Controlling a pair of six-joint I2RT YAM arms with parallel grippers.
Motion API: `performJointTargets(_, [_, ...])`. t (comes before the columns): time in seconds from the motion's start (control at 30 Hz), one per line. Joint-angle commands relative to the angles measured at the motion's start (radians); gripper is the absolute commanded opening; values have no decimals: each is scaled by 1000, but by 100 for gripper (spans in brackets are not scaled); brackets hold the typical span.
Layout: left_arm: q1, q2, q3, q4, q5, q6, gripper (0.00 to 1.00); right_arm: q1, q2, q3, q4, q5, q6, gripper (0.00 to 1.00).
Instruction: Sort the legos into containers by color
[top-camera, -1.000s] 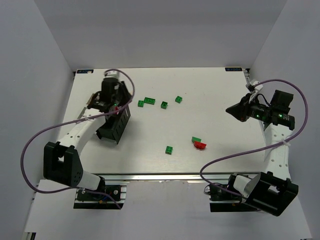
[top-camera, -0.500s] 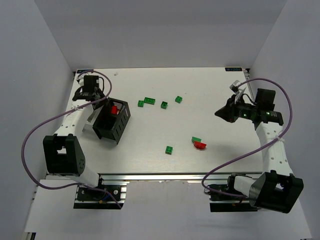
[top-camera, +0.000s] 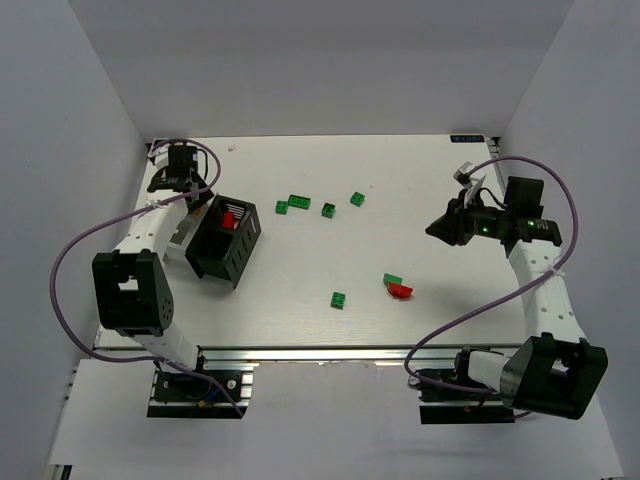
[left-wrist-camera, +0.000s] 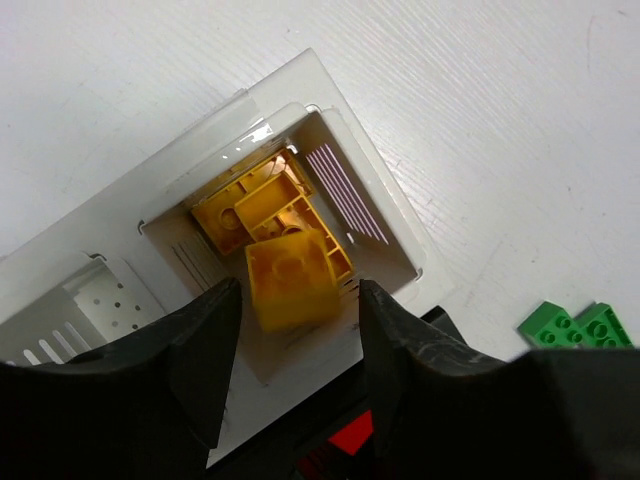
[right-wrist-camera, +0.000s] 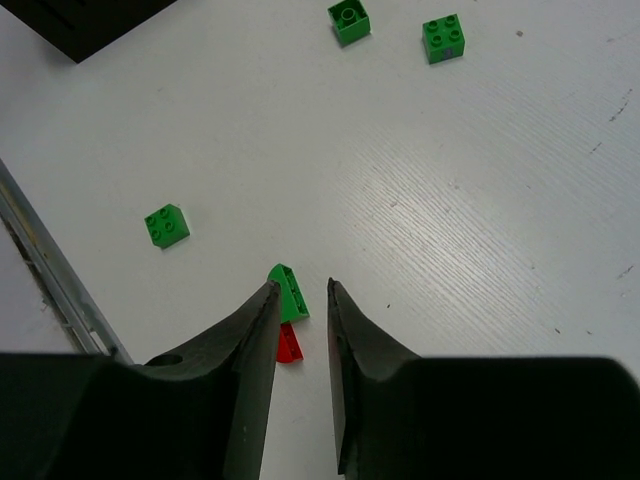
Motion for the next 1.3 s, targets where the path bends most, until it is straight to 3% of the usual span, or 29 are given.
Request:
performJointTargets(0.0, [2,-19,31,-12,-20,-11,61,11,11,-4,18,5,-24,32])
performJointTargets(0.13, [2,-39,26,-14,-12,-9,66,27,20,-4,16,11,-31,34])
performJointTargets(0.57, [2,-137,-1,-17,47,-12,67,59,9,-21,18,31,-44,37])
performJointTargets(0.77, [2,-224,-67,30,156,27,76,82,1,-7,-16,54,-73,37])
performJointTargets(0.9, [2,-362,-179,75,248,102,82,106,-12,-4,-44,74,-113,38])
performJointTargets(1.07, [2,-537,-300,84,299,141,98,160,-25,-25,-62,100,-151,43])
performJointTargets(1.27, [2,-755,-438,78,429,126,98,257,-26,-68,-44,155,-165,52])
